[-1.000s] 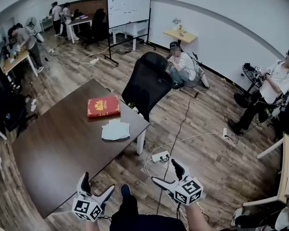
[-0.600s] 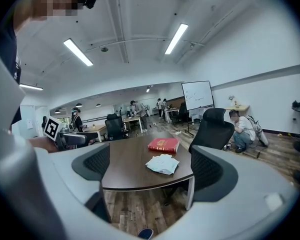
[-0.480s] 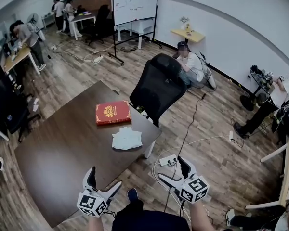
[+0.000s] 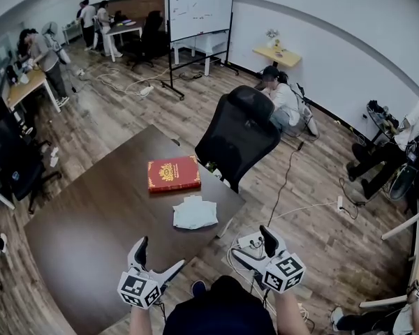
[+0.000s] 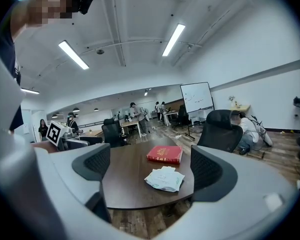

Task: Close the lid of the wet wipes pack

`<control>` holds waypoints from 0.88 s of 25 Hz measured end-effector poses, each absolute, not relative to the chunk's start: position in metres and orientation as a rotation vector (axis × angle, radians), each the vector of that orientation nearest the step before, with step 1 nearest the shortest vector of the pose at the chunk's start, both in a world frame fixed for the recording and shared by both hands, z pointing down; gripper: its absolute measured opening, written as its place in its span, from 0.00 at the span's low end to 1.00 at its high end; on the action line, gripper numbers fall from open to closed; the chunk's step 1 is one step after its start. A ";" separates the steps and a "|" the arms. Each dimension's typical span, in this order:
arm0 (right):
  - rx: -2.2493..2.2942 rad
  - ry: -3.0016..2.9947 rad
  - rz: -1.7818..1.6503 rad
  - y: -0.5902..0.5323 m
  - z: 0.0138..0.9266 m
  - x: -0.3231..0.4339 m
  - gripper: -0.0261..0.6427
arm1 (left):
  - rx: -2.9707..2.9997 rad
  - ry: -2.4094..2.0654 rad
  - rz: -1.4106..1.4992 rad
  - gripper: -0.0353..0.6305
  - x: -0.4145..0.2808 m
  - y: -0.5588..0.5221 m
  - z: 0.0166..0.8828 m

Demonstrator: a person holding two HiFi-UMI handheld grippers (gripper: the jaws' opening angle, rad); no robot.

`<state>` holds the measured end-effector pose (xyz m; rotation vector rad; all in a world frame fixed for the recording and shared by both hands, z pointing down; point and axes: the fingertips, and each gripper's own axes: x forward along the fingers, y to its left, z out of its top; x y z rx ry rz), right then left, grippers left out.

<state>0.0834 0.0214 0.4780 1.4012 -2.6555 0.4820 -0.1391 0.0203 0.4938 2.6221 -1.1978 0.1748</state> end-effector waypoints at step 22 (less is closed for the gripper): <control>1.248 -2.685 0.585 -0.124 0.523 0.063 0.81 | 2.518 -1.173 0.301 0.87 -0.125 -0.118 0.582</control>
